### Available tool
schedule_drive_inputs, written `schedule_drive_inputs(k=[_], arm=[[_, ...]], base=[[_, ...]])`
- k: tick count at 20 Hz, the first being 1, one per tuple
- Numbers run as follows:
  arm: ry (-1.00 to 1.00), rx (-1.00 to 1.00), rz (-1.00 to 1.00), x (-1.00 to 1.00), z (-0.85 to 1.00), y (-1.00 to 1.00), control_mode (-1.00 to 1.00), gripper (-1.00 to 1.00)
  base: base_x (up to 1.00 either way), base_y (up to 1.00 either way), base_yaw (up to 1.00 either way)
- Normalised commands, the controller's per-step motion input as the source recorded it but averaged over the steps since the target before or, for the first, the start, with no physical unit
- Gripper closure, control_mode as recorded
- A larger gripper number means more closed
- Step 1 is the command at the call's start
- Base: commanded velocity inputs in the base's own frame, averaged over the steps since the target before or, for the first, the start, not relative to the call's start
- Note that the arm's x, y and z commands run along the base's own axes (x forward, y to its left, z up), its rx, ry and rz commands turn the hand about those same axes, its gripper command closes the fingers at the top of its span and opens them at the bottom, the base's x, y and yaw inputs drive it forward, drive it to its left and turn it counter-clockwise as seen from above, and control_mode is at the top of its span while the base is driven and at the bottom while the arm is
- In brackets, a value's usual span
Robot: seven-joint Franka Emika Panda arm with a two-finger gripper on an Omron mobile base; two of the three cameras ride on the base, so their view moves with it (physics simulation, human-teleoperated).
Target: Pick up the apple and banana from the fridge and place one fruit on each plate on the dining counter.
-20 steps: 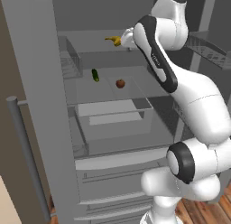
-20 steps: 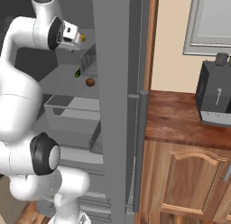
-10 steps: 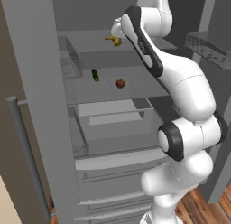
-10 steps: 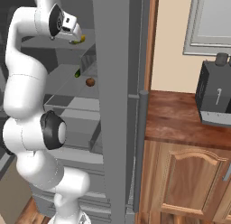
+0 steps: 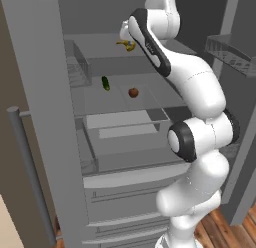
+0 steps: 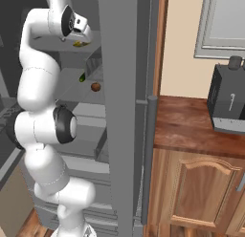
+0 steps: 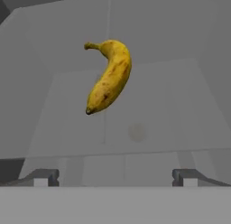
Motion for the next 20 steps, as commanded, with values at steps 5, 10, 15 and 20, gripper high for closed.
schedule_drive_inputs(k=[5,10,15,20], arm=[[0.00,0.00,-0.01,0.52,-0.16,0.00,-1.00,-1.00],[0.00,0.00,0.00,0.48,-0.06,0.00,-1.00,-1.00],[0.00,0.00,0.00,0.36,0.00,0.07,-1.00,-1.00],[0.00,-0.03,0.00,0.22,-0.03,0.11,-1.00,-1.00]], base=[[0.00,0.00,0.00],[0.00,0.00,0.00],[0.00,0.00,0.00],[0.00,0.00,0.00]])
